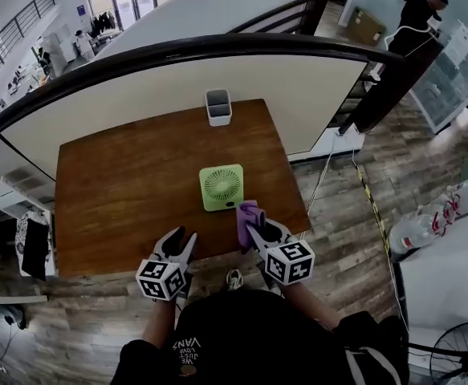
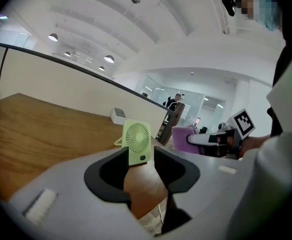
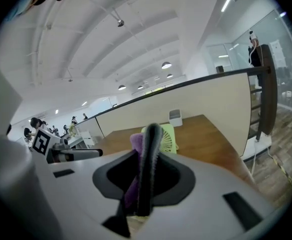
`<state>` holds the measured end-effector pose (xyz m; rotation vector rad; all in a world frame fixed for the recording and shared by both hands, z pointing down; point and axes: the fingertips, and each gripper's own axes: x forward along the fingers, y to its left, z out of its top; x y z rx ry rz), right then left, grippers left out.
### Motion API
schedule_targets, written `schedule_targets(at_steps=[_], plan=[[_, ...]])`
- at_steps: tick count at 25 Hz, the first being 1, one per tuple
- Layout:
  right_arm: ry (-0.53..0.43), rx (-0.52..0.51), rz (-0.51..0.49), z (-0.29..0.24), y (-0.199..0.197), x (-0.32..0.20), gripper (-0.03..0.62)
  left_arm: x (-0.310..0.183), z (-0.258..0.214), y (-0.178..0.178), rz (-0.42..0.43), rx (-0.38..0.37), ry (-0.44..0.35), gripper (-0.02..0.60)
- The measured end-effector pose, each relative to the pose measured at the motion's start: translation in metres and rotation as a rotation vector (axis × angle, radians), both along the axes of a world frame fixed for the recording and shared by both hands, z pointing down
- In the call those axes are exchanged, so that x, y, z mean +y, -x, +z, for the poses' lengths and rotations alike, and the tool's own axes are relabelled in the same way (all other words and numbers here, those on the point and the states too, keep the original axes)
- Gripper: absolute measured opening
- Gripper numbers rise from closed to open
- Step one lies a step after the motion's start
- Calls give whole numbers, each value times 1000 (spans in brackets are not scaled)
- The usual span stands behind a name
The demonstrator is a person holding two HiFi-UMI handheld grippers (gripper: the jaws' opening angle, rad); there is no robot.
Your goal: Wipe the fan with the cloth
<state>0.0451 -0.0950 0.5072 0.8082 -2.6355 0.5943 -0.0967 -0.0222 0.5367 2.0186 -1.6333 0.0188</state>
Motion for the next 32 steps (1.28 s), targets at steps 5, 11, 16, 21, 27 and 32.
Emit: schedule_targets(at_steps=[5, 11, 16, 21, 27, 32], plan=[[-35, 13, -47, 4, 6, -27, 84, -18, 3, -3, -27, 12, 13, 144], [-50, 30, -32, 11, 24, -42, 84, -36, 28, 8, 28, -8, 70, 147], [-66, 50, 8, 13, 42, -49, 84, -57, 47, 18, 143, -34, 112, 156], [-86, 68, 37, 17, 59, -53, 84, -79, 59, 24, 249, -28, 131, 158], [-119, 92, 51, 20, 75, -54, 84, -99, 77, 19, 357, -36, 157, 158], [-140, 106, 52, 20, 86, -55, 84, -107, 86, 11, 413, -20, 170, 157]])
